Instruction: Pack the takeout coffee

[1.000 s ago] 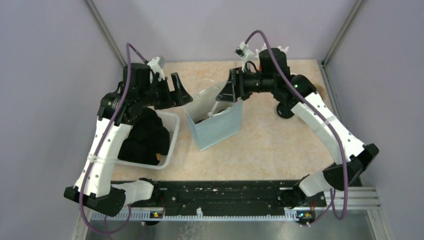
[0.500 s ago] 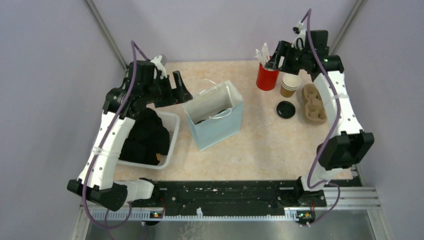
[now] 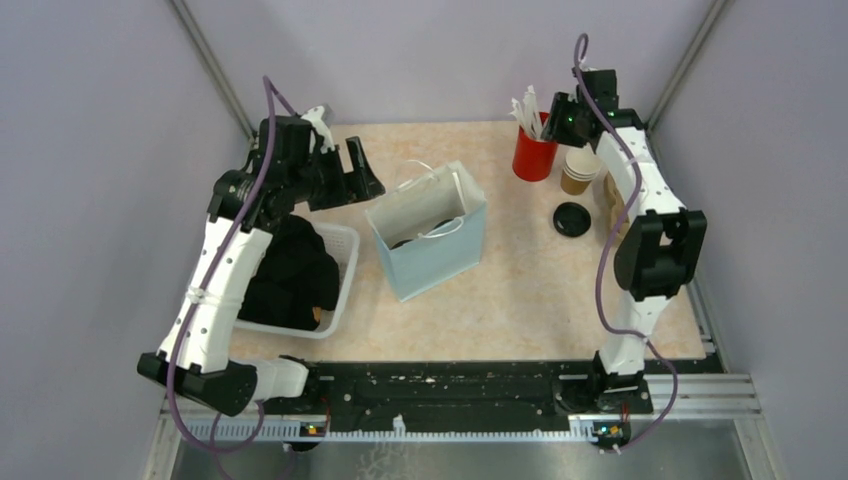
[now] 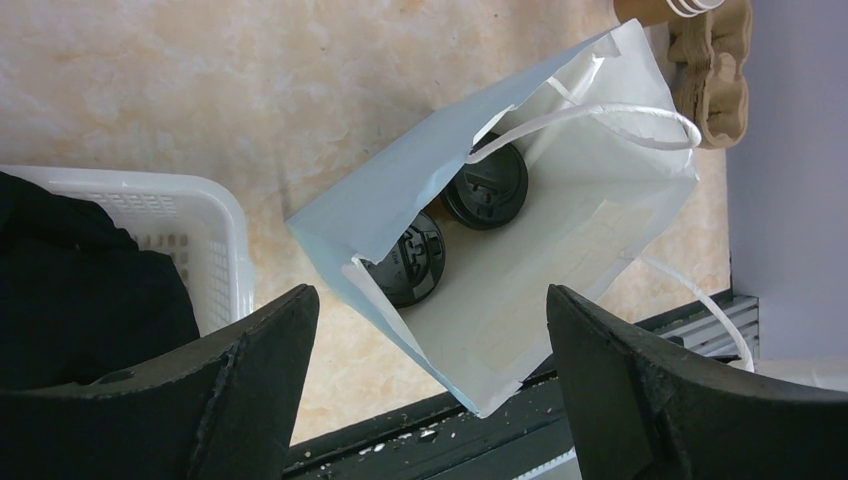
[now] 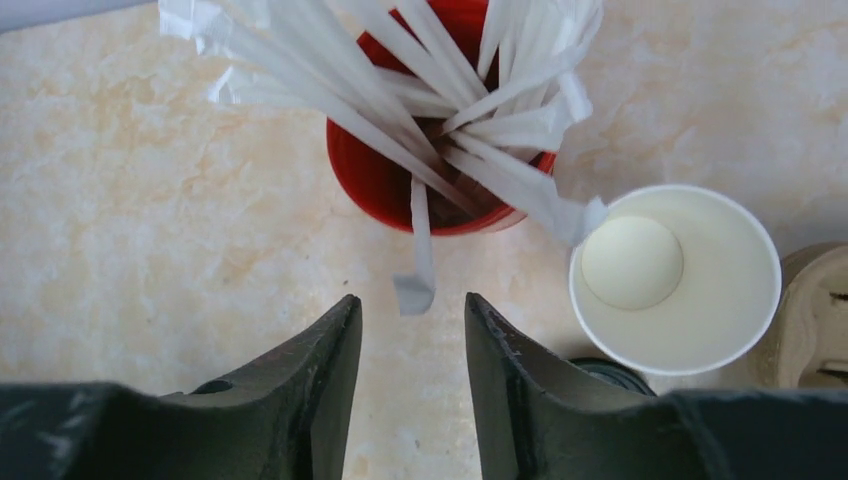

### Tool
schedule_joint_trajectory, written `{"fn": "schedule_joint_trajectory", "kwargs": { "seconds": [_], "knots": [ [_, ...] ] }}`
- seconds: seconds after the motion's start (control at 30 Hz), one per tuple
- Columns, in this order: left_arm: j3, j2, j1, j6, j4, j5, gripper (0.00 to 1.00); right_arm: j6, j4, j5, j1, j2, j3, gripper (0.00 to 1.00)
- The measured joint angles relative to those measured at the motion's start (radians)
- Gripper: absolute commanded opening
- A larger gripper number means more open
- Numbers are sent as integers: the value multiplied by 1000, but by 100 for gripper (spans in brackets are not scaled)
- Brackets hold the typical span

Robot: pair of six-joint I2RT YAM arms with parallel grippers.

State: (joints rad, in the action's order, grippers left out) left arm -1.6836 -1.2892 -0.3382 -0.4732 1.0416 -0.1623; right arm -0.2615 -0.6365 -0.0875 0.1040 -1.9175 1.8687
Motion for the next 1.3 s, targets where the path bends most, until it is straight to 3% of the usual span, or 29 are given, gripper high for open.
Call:
{"fn": "schedule_joint_trajectory", "kwargs": {
  "seconds": [0.13,0.27,0.57,0.87,1.0,1.13,1.3],
  "knots": [
    [-10,-13,0,-1,4,0,90,0,32,22,0,-65,66,30],
    [-27,-31,0,-5,6,0,90,3,55,35,0,-141,138,0],
    [-37,-33,0,-8,7,0,90,-3,-31,43,0,-152,259,0],
    [-21,10,0,-17,-7,2,91,-5,-158,19,0,149,280,0],
    [19,50,0,-31,-40,-8,91,-10,-169,-119,0,366,237,0],
    [48,79,0,-48,-56,-26,91,-51,-145,-367,1,558,118,0],
    [58,91,0,-54,-68,-50,91,-119,-117,-570,55,626,23,0]
  ]
}}
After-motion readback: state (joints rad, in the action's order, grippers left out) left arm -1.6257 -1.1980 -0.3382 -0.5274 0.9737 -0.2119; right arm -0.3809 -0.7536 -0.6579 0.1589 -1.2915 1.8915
